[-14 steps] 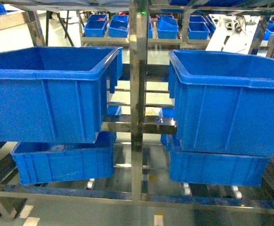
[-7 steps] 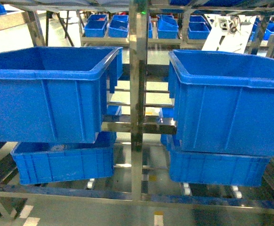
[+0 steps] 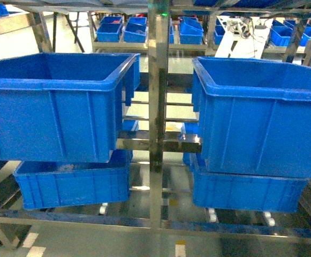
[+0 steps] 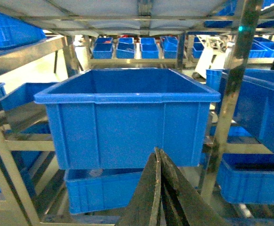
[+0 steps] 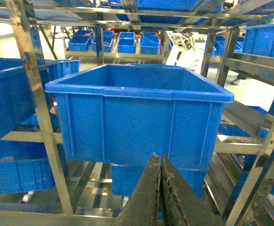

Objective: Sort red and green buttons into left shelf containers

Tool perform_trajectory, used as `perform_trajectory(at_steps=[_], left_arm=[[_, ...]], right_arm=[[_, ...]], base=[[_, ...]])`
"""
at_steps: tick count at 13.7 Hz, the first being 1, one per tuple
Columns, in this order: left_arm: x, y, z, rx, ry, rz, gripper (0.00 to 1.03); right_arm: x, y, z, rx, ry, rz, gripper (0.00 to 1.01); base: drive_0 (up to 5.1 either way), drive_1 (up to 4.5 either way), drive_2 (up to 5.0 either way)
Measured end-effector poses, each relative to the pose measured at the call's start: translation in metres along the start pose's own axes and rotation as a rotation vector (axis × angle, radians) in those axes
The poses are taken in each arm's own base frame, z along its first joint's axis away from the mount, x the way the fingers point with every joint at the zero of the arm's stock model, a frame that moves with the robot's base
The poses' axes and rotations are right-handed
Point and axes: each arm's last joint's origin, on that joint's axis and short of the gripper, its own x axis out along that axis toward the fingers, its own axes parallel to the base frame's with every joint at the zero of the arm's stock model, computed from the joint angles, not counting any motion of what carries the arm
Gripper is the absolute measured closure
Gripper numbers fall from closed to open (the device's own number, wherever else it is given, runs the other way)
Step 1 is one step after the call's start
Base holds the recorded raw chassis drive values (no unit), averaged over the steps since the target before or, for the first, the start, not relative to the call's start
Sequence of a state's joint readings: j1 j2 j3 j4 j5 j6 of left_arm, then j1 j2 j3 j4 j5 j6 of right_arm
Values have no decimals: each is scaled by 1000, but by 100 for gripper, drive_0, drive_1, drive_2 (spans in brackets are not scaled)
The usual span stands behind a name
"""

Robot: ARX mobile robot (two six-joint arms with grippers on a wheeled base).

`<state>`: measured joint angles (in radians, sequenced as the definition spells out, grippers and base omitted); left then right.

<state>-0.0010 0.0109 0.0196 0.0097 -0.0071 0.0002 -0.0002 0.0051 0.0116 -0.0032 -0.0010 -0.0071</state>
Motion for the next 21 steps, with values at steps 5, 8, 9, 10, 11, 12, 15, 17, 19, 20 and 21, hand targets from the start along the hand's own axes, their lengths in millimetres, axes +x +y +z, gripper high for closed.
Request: perform_trajectory(at_steps=[5, 8, 9, 10, 11, 12, 15, 17, 19, 20, 21], left_arm=[[0, 0, -3, 0, 18, -6, 79], [0, 0, -3, 0, 19, -6, 21], [0, 0, -3, 0, 19, -6, 9], [0, 0, -3, 0, 18, -6, 5], [0, 0, -3, 0, 18, -6, 5], [0, 0, -3, 0, 19, -6, 5], [0, 0, -3, 0, 18, -6, 5], [0, 0, -3, 0, 18, -6, 5], [0, 0, -3, 0, 19, -6, 5], [0, 0, -3, 0, 18, -6, 5], [0, 0, -3, 0, 18, -6, 5]], right_arm=[[0, 0, 0, 0, 1, 0, 75], [0, 0, 0, 0, 1, 0, 16], [0, 0, 0, 0, 1, 0, 3], [0, 0, 0, 0, 1, 0, 4], [0, 0, 0, 0, 1, 0, 3], [0, 0, 0, 0, 1, 0, 3], [0, 0, 0, 0, 1, 0, 3], [0, 0, 0, 0, 1, 0, 3], [0, 0, 0, 0, 1, 0, 3], [0, 0, 0, 0, 1, 0, 3], [0, 0, 0, 0, 1, 0, 3]], base=[[0, 0, 0], [0, 0, 0], [0, 0, 0], [0, 0, 0], [0, 0, 0], [0, 0, 0], [0, 0, 0], [0, 0, 0], [0, 0, 0], [0, 0, 0], [0, 0, 0]])
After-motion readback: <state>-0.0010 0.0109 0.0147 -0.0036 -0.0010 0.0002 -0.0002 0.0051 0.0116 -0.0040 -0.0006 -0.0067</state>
